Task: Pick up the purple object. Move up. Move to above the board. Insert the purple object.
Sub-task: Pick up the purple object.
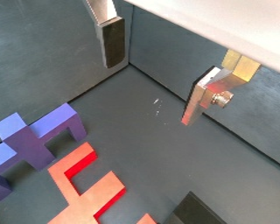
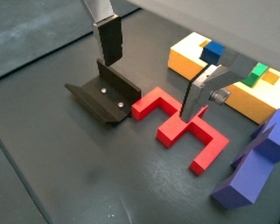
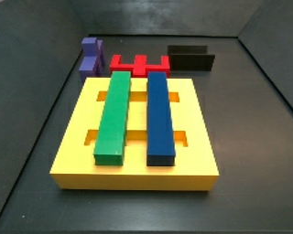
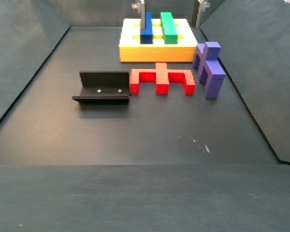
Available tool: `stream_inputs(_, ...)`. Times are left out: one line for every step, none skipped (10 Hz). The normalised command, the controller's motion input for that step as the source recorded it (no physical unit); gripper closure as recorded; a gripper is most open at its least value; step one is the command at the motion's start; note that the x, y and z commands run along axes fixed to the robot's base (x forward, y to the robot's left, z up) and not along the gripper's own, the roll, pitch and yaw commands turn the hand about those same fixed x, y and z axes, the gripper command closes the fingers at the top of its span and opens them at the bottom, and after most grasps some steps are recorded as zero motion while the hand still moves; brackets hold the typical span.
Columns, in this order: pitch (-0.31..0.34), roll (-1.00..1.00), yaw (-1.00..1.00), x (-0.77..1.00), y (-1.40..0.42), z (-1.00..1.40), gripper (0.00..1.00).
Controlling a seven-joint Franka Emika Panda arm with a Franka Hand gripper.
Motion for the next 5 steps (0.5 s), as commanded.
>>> stream_inputs(0.040, -0.01, 0.00, 0.04, 0.03, 0.00, 0.00)
stream_inputs(0.006, 0.00, 0.00, 0.00, 0.00, 0.00, 0.00)
stream_inputs(0.000, 0.00, 0.00, 0.00, -0.02, -0.01, 0.00)
stream_inputs(0.000, 0.00, 0.00, 0.00, -0.02, -0.04, 0.00)
stream_inputs(-0.003, -0.08, 0.00, 0.00, -0.11, -0.14, 0.00)
